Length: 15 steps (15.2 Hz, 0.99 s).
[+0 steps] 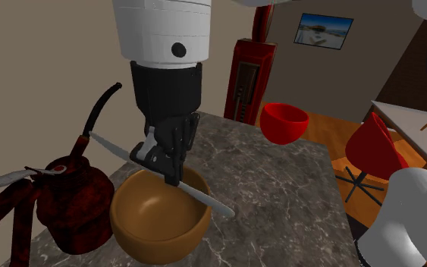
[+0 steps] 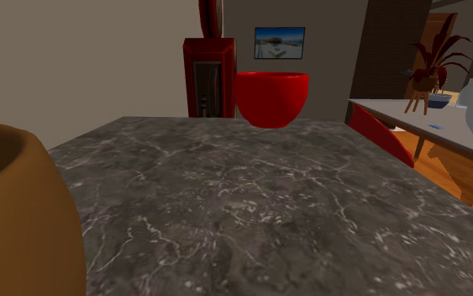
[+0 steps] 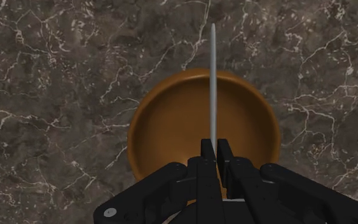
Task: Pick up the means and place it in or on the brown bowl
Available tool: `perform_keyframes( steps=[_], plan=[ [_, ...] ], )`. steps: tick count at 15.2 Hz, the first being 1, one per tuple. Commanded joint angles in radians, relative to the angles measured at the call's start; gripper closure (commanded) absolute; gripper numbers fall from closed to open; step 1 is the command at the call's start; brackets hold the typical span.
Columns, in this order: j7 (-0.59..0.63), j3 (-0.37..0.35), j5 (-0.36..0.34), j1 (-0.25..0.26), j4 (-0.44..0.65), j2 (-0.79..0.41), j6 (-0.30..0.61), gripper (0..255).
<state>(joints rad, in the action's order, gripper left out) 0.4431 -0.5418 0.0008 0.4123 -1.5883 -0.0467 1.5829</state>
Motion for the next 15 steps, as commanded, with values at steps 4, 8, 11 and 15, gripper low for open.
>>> perform_keyframes(
  steps=[4,8,11,15],
  plan=[
    [-0.005,0.002,0.006,-0.003,-0.078,0.012,0.067,255],
    [-0.005,0.002,0.006,-0.003,-0.078,0.012,0.067,255],
    [-0.005,0.002,0.006,-0.003,-0.078,0.012,0.067,255],
    [-0.005,0.002,0.007,-0.003,-0.078,0.012,0.067,0]
  ],
)
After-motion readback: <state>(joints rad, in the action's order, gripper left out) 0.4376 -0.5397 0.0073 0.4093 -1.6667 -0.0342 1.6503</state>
